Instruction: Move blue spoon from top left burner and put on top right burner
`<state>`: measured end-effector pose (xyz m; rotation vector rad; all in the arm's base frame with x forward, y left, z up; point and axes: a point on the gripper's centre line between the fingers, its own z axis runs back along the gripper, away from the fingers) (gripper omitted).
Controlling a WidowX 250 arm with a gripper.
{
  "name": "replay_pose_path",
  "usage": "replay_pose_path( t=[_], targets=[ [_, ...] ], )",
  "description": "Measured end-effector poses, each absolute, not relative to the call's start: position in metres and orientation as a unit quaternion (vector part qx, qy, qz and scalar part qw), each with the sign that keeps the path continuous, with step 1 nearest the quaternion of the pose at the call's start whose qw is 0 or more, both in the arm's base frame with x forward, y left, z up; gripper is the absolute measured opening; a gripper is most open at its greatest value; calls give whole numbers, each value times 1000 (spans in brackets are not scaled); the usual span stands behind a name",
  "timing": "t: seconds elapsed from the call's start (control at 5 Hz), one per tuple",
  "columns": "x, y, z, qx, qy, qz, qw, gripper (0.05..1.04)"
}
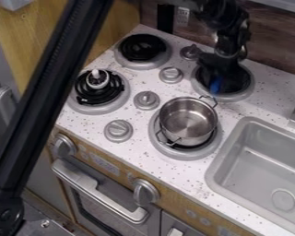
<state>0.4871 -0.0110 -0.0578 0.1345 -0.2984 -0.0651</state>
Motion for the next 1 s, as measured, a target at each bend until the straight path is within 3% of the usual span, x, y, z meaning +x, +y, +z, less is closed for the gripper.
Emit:
replay_pose_path(
  t=[0.2,0.4,0.8,1.0],
  targets=[
    [493,-11,-52,60,-154,-22,986,792],
    [487,-8,-59,62,-148,-33,987,997],
    [465,-8,17,70,-199,-41,977,999],
    [435,-5,43,69,-178,-30,981,999]
  ],
)
